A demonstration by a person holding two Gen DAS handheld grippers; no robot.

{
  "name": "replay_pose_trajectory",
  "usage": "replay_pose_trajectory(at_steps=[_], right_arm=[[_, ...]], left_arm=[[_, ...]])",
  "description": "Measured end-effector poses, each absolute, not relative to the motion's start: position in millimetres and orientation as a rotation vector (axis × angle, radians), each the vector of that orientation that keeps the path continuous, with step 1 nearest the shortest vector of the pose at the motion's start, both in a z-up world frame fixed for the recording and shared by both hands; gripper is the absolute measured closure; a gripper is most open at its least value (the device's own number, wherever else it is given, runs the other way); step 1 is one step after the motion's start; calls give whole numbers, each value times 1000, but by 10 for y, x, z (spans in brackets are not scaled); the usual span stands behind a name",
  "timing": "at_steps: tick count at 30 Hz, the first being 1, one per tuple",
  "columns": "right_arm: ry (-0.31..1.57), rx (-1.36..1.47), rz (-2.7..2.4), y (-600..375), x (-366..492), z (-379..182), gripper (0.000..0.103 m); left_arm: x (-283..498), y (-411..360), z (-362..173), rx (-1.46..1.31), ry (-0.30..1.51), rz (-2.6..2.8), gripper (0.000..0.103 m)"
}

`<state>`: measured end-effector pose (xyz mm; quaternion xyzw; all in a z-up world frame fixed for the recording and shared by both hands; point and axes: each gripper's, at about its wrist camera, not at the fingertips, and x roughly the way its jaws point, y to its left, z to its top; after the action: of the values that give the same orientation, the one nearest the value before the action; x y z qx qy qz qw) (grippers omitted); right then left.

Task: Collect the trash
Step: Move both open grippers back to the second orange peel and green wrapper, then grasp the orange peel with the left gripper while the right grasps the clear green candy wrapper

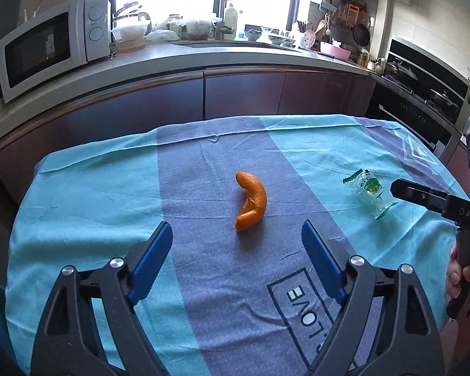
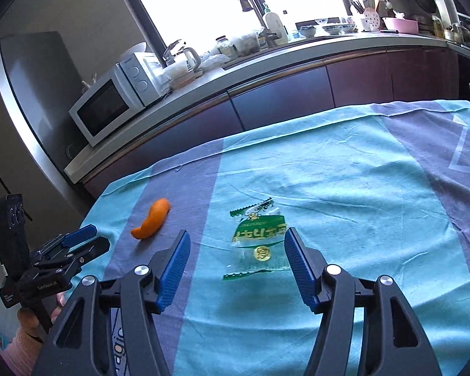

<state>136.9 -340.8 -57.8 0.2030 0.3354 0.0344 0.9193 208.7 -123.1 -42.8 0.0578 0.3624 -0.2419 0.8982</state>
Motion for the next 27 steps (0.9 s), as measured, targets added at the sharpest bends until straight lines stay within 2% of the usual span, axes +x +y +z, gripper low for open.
replay_pose_trajectory(at_steps=[4, 11, 16, 20, 22, 24, 26, 27], right_arm=[[712, 434, 60, -3510, 1427, -651, 42], [743, 437, 60, -3541, 1530, -720, 42], [768, 427, 58, -3535, 1610, -760, 42], [784, 440, 64, -3554, 1635, -795, 42], [784, 435, 63, -3551, 1637, -793, 42], [785, 431, 63, -3548, 1637, -793, 43], [786, 431, 63, -3551, 1636, -795, 51], [786, 431, 62, -3552, 1633, -795, 51]], left_arm=[[2220, -1345, -509, 137, 789, -497, 32], [2390, -1475, -642, 162, 838, -485, 39], [2469, -1534, -733, 167, 872, -486, 52], [2500, -1572, -781, 175, 886, -484, 57], [2502, -1590, -783, 179, 880, -491, 67], [2488, -1616, -780, 185, 878, -502, 73], [2468, -1642, -781, 192, 874, -504, 74], [2459, -1650, -782, 196, 871, -504, 76]])
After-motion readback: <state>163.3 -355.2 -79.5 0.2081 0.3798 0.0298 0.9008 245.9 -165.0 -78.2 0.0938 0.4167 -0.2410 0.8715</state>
